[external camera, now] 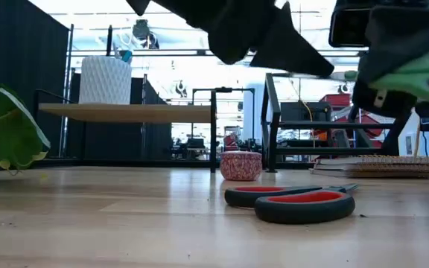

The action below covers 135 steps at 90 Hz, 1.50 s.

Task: Stock shelves
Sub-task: Put the green scissors into the white pen holder

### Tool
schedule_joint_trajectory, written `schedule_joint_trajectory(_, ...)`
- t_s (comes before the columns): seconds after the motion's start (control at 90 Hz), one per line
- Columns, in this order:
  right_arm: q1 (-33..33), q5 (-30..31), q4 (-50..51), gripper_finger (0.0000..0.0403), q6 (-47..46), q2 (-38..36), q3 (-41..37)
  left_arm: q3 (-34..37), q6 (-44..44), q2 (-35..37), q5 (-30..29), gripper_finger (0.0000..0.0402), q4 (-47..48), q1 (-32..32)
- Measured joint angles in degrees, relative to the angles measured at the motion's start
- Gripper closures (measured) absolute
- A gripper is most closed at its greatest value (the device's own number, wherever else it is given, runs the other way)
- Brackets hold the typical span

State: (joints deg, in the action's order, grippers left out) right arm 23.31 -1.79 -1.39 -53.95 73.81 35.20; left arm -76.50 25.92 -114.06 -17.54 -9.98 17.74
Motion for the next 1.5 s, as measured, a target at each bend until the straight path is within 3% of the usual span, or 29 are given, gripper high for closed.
schedule_joint_trajectory(0.367, -6.13, -6.89, -1.53, 0.039, -1.4, -3.04, 0.06, 0.01, 16.58, -0.19, -5.56, 0.0249, -0.51, -0.61)
schedule_joint_trajectory(0.689, -8.27, -8.7, -2.46, 0.039, -6.03, -3.16, 0.11, 0.02, 18.67, -0.19, -8.57, 0.0253, -3.17, -0.79)
schedule_joint_trajectory(0.822, -8.75, -8.97, -2.97, 0.039, -9.6, -3.16, 0.11, 0.05, 21.48, -0.19, -8.53, 0.0287, -2.8, -0.76)
schedule_joint_trajectory(1.033, -8.75, -9.42, -4.47, 0.0389, -12.62, -3.16, 0.11, 0.05, 22.53, -0.19, -7.08, 0.0379, -2.52, -0.52)
schedule_joint_trajectory(1.111, -8.71, -9.69, -4.95, 0.0385, -13.2, -3.16, 0.11, 0.05, 22.61, -0.19, -7.07, 0.0384, -2.7, -0.3)
schedule_joint_trajectory(1.278, -8.66, -9.1, -7.19, 0.0357, -8.58, -3.09, -0.02, 0.07, 20.7, -0.19, -7.23, 0.0386, -2.87, 0.26)
schedule_joint_trajectory(1.5, -8.7, -7.93, -8.74, 0.0278, -1.32, -6.1, -0.02, -0.01, 20.36, -0.05, -7.51, 0.0399, -3.68, 0.79)
